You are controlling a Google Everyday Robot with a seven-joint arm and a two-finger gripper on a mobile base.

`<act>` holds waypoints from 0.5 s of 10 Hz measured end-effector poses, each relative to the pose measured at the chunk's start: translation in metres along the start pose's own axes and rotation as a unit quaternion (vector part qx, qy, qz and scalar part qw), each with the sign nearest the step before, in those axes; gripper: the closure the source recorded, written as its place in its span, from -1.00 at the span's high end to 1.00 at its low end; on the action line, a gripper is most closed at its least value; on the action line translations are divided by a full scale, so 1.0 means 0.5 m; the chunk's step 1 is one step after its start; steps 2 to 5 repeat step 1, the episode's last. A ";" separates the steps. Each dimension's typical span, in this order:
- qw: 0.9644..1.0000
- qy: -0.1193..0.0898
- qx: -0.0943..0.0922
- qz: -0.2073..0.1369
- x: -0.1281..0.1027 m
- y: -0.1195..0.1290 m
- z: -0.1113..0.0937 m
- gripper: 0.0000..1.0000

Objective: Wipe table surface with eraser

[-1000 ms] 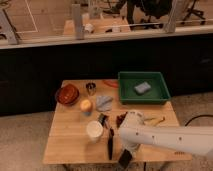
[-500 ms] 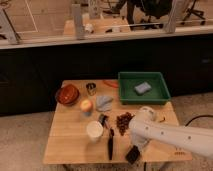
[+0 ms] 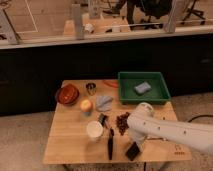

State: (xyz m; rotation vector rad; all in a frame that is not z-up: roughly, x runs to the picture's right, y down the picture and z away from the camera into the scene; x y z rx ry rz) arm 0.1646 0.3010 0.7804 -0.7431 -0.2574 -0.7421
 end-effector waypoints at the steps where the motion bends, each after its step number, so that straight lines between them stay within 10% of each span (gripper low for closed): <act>1: 1.000 0.000 0.002 -0.004 -0.003 -0.005 -0.004 -1.00; 5: 1.000 0.000 0.002 -0.004 -0.003 -0.005 -0.004 -1.00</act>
